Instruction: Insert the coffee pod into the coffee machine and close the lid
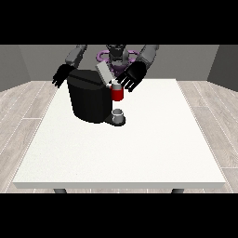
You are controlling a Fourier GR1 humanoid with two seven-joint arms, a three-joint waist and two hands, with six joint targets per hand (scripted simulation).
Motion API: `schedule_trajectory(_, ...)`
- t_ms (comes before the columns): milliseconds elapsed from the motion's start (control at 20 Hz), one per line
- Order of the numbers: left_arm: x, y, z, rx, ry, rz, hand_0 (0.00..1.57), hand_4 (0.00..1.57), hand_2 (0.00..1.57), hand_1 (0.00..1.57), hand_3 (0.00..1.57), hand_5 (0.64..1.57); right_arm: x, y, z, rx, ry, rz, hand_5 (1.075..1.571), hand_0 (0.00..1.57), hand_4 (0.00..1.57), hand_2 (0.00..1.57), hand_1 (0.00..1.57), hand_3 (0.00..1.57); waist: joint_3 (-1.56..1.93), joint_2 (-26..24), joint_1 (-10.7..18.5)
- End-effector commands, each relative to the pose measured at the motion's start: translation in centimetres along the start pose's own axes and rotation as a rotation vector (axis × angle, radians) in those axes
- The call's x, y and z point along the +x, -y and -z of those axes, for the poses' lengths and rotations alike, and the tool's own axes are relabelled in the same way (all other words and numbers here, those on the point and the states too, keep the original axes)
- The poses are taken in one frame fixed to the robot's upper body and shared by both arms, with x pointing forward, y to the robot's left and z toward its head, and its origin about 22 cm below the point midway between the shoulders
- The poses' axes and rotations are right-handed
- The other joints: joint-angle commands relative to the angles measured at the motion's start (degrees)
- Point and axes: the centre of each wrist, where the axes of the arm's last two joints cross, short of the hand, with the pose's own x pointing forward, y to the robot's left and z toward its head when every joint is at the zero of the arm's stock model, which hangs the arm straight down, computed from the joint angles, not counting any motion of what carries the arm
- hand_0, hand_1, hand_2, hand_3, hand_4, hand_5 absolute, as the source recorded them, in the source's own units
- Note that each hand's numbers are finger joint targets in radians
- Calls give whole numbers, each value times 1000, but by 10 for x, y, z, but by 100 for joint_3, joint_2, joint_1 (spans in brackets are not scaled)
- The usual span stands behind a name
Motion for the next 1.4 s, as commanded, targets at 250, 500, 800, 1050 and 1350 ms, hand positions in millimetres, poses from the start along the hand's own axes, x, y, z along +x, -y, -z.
schedule_trajectory(250,4,-21,1,23,34,24,1064,360,1117,1064,952,1571,5,-4,9,-8,30,17,1571,0,477,0,0,0,-5,116,114)
schedule_trajectory(500,-20,-6,-8,-45,1,108,0,0,378,0,112,1571,10,-14,-2,36,43,1,1571,0,470,0,0,0,-7,64,-194)
schedule_trajectory(800,-4,1,-1,-112,-7,132,0,0,0,0,0,1571,3,-8,3,3,-35,-5,1571,0,435,0,0,0,-5,-166,58)
schedule_trajectory(1050,3,-7,2,-85,9,114,0,0,0,0,0,1571,-8,-7,-4,-15,-27,-27,1571,0,338,0,0,0,-5,-119,18)
schedule_trajectory(1350,-15,-4,-8,-158,5,104,0,0,0,0,0,1571,-23,-3,-16,-60,-73,-14,1571,0,416,0,0,0,-6,-555,351)
